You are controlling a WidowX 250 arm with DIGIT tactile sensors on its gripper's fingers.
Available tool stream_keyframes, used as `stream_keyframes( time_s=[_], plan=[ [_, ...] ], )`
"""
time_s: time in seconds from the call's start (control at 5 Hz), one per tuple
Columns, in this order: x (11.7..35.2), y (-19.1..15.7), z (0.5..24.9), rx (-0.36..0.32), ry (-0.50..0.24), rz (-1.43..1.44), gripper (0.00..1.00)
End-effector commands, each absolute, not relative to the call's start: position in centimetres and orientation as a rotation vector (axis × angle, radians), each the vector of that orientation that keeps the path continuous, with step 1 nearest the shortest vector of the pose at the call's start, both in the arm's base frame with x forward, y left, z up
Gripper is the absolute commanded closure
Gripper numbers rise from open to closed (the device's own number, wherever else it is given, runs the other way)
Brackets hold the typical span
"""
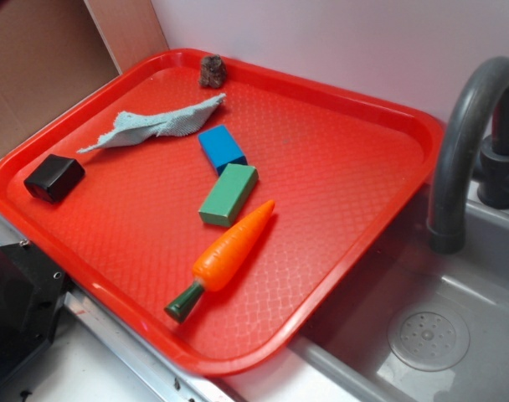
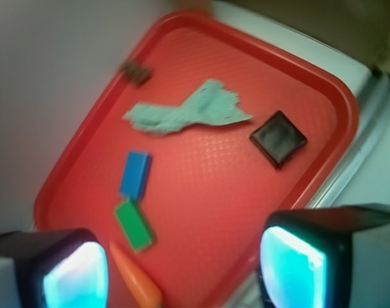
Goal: Grab the blue block.
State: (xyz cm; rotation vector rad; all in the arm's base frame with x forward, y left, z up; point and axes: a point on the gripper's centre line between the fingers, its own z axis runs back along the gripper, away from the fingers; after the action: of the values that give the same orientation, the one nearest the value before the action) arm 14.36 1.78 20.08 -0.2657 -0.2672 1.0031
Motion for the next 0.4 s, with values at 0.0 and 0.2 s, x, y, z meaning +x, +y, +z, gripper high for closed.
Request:
stream_keyframes(
  time_s=[0.0,0.2],
  plan=[
    [18.3,2.0,18.3,-0.163,-0.215,1.282,0.0],
    [19.9,1.6,17.0,-0.126,-0.204,1.342,0.0]
  ],
)
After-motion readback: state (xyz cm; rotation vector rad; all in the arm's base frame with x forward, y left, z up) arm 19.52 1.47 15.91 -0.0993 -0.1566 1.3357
